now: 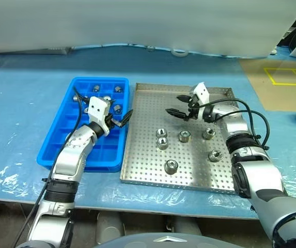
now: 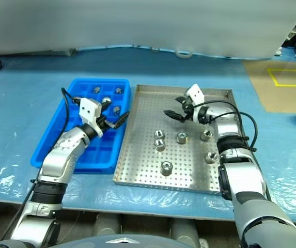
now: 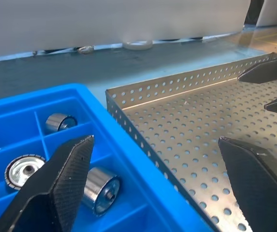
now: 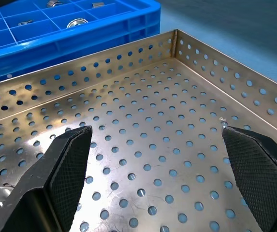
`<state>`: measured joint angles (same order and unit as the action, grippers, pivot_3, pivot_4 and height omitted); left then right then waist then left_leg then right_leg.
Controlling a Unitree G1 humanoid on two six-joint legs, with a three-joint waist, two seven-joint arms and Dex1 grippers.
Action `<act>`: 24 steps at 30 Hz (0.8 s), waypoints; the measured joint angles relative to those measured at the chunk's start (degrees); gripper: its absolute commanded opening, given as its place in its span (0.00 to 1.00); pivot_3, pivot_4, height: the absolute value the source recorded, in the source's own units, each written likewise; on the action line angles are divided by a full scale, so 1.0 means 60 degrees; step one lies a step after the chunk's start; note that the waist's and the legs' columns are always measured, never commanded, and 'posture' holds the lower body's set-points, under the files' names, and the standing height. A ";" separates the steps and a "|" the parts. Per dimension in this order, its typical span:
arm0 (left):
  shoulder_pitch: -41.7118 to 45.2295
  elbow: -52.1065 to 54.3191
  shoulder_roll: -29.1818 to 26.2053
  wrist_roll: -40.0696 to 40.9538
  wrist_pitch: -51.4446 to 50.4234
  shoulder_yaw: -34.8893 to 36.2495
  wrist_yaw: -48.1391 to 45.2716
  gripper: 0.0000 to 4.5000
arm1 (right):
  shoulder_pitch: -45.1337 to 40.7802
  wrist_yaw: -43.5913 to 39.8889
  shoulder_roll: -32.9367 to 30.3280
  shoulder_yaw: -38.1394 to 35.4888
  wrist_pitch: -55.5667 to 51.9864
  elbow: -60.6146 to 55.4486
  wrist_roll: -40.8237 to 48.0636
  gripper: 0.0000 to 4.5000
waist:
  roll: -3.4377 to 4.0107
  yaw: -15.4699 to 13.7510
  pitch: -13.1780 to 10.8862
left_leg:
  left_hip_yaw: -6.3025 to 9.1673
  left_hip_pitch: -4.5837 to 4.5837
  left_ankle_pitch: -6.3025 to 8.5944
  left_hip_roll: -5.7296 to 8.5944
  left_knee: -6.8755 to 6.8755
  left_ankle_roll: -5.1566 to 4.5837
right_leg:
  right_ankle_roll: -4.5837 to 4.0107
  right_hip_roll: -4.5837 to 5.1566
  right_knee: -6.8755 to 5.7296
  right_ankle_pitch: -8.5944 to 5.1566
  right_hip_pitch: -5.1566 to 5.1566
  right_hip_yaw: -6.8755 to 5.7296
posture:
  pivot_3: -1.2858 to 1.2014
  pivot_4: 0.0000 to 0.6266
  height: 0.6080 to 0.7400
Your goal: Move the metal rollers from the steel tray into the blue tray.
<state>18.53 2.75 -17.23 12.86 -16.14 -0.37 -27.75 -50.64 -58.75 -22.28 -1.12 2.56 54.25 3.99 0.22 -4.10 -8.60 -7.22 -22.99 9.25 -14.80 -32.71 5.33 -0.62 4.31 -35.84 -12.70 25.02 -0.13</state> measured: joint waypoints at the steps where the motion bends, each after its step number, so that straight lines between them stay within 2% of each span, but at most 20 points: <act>1: -0.0127 0.0094 -0.0045 0.0075 -0.0005 -0.0004 -0.0136 1.00 | 0.0000 0.0021 -0.0001 0.0020 0.0021 0.0004 -0.0011 0.99 | 0.0000 -0.0006 0.0000 | 0.0000 -0.0001 0.0001 0.0000 0.0000 -0.0002 | 0.0000 0.0000 0.0005 0.0000 -0.0001 -0.0001 | 0.53 0.24 1.00; 16: -0.0449 0.0433 -0.0333 0.0508 -0.0514 -0.0029 -0.0903 1.00 | -0.0001 -0.0018 -0.0018 0.0224 0.0123 0.0185 -0.0139 0.99 | 0.0000 0.0001 0.0000 | 0.0000 0.0000 0.0006 -0.0001 0.0000 0.0006 | -0.0001 0.0000 0.0001 0.0001 -0.0001 0.0000 | 0.51 0.24 1.00; 24: 0.1212 -0.1159 -0.1117 0.0615 -0.1023 -0.0501 -0.2649 1.00 | 0.0457 0.0176 -0.0382 0.0221 0.0024 -0.0081 -0.0218 0.99 | 0.0000 0.0021 0.0000 | -0.0004 0.0004 0.0003 0.0004 -0.0004 0.0008 | -0.0002 0.0000 -0.0001 0.0005 -0.0004 0.0011 | 0.46 0.24 1.00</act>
<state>25.80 -4.20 -23.93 16.55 -22.28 -3.37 -43.64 -47.90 -57.70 -24.57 0.20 2.71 53.77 2.68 0.22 -3.97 -8.60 -7.25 -22.96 9.27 -14.77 -32.74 5.38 -0.64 4.30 -35.85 -12.68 25.00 -0.06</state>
